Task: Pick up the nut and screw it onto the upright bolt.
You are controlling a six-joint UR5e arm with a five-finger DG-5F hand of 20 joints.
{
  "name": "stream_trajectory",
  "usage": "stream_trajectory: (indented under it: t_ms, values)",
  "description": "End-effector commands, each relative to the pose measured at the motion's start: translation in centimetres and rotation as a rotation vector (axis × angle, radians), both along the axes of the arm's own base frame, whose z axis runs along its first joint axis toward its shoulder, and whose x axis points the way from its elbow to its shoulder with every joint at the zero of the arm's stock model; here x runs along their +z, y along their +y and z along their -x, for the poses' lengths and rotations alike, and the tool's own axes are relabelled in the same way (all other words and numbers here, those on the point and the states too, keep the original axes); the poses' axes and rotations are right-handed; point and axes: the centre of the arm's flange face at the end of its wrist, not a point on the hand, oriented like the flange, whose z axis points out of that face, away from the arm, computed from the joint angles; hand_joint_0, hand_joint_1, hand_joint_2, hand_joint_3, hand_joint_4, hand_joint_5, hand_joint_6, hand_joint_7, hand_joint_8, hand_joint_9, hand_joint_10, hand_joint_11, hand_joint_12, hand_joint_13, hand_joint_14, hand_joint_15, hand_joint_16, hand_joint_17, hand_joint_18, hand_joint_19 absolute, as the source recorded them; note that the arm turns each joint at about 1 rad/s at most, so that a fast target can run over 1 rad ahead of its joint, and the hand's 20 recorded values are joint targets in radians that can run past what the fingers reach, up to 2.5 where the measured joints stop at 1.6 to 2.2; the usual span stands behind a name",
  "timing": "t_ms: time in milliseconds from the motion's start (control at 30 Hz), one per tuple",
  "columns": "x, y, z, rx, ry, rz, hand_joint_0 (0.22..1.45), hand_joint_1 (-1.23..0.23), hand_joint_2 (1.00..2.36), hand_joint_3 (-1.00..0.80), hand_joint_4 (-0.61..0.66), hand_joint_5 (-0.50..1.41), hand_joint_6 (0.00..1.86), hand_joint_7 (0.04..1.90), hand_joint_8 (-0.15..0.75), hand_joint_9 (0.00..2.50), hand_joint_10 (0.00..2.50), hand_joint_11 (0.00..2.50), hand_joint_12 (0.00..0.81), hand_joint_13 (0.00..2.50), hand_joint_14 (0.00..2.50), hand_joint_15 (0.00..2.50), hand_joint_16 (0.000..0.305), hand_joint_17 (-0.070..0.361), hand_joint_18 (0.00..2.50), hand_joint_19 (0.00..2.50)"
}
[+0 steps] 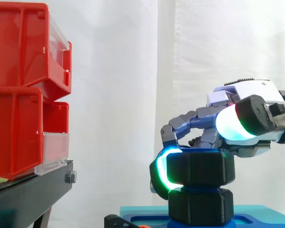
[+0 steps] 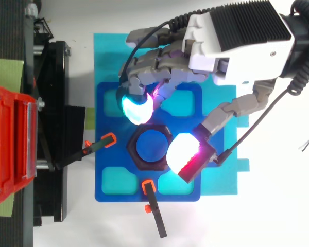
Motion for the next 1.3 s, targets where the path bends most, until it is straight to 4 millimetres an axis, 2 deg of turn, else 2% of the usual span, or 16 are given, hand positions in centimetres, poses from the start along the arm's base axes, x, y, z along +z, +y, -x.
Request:
stream_trajectory:
  t_ms: [0,67,233,500,567,633,700,900,1033,1200,1267]
  values:
    - [0.0,-0.4,0.1,-0.004,0.000,0.001,0.49,-0.50,1.00,-0.50,0.21,0.04,0.50,1.22,0.272,1.16,0.00,0.00,0.327,0.61,0.00,0.00,0.040,0.091,0.27,0.05]
    - [0.0,-0.6,0.2,-0.007,0.003,0.006,0.50,-0.50,1.00,-0.50,0.15,0.08,0.50,1.26,0.243,1.38,0.00,0.00,0.298,0.74,0.00,0.00,0.036,0.081,0.45,0.10]
    - [-0.1,-0.9,0.3,-0.007,0.012,0.006,0.52,-0.51,1.00,-0.50,0.09,0.11,0.50,1.31,0.187,1.65,0.00,0.01,0.242,0.99,0.00,0.01,0.029,0.066,0.81,0.24]
    - [-0.1,-1.1,0.3,-0.009,0.010,0.007,0.52,-0.50,1.00,-0.50,0.08,0.11,0.50,1.32,0.167,1.72,0.00,0.03,0.225,1.05,0.00,0.01,0.029,0.066,0.88,0.25]
    - [-0.1,-1.1,0.3,-0.009,0.007,0.007,0.51,-0.49,1.00,-0.50,0.10,0.08,0.50,1.25,0.174,1.62,0.00,0.02,0.241,0.99,0.00,0.01,0.032,0.071,0.80,0.23]
    - [-0.1,-1.1,0.3,-0.009,0.006,0.007,0.49,-0.48,1.00,-0.50,0.20,0.02,0.50,1.04,0.232,1.43,0.00,0.01,0.278,0.89,0.00,0.02,0.036,0.081,0.70,0.22]
    - [0.0,-1.1,0.2,-0.009,0.001,0.007,0.48,-0.47,1.00,-0.50,0.25,-0.04,0.50,0.89,0.265,1.30,0.00,0.02,0.315,0.82,0.00,0.02,0.040,0.090,0.63,0.21]
    - [0.6,-1.4,-0.1,-0.007,-0.017,0.005,0.45,-0.47,1.00,-0.50,0.21,-0.14,0.50,0.73,0.292,1.08,0.00,0.00,0.354,0.71,0.00,0.03,0.049,0.110,0.57,0.21]
    - [2.1,-1.7,-0.5,0.002,-0.034,0.007,0.44,-0.47,1.00,-0.50,0.17,-0.19,0.50,0.62,0.277,0.92,0.00,0.00,0.367,0.61,0.00,0.01,0.053,0.119,0.48,0.19]
    - [2.4,-1.3,-0.6,0.010,-0.025,0.008,0.42,-0.45,1.00,-0.50,0.14,-0.21,0.50,0.57,0.261,0.61,0.00,0.00,0.384,0.30,0.00,0.00,0.057,0.128,0.07,0.04]
    - [2.4,-0.7,-0.7,0.014,-0.024,0.008,0.41,-0.44,1.00,-0.50,0.13,-0.21,0.50,0.57,0.260,0.55,0.00,0.00,0.391,0.22,0.00,0.00,0.058,0.130,0.00,0.00]
